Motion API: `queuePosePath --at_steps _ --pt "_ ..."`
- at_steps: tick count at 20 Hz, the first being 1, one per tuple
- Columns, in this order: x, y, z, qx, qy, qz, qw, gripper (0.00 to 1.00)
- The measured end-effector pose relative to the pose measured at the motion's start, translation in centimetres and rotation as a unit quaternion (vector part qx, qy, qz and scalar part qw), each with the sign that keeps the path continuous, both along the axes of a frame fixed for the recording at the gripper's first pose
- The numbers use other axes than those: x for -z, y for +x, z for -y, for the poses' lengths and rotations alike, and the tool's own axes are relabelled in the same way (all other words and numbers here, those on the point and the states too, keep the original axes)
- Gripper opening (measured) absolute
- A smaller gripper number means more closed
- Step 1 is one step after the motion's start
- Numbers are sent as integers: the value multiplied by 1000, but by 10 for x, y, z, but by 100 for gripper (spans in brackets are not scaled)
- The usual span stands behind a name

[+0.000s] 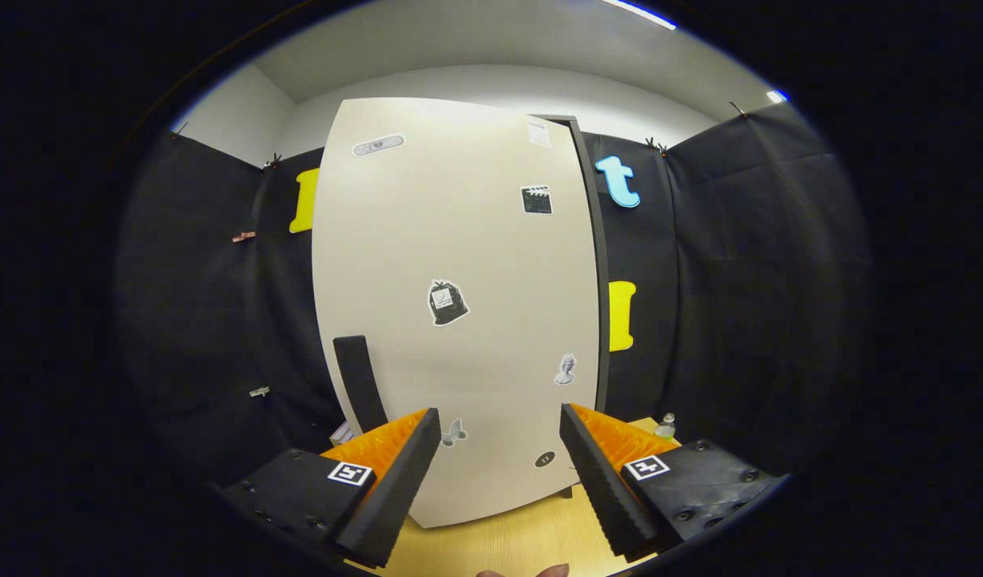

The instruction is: Open the shoe cabinet door, grab the shoes and put them into the shoe cabinet, then close the shoe cabinet door.

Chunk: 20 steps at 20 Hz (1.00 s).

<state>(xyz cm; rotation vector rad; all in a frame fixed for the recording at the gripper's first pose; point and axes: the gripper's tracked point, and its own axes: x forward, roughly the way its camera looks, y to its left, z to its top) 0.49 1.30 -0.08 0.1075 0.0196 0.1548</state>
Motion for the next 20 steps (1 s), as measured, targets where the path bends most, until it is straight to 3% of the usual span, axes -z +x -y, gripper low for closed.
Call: queuePosePath --at_steps 20 --pt "1 -2 13 10 1 -3 1000 98"
